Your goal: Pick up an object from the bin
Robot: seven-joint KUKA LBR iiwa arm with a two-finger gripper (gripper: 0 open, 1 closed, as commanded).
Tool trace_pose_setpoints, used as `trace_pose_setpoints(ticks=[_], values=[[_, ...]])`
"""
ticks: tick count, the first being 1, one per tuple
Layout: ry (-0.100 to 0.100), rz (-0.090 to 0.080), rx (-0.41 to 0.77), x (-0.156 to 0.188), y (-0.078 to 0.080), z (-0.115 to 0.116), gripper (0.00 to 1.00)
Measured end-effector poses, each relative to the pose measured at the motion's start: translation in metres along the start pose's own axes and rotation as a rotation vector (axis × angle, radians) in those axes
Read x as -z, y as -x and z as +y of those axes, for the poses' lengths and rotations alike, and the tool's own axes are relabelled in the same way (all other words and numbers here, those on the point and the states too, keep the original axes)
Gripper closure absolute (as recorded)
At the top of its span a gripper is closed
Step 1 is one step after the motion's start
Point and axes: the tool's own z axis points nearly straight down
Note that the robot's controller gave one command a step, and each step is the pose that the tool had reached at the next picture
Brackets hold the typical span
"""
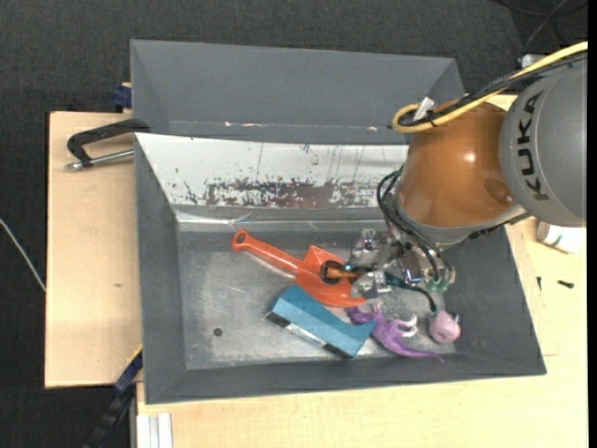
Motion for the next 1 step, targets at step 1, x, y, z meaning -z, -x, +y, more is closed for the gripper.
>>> trace_pose_setpoints(ticks=[1], values=[[0.000, 0.002, 0.005, 0.0561, 0.0149, -0.0033, 1.00]])
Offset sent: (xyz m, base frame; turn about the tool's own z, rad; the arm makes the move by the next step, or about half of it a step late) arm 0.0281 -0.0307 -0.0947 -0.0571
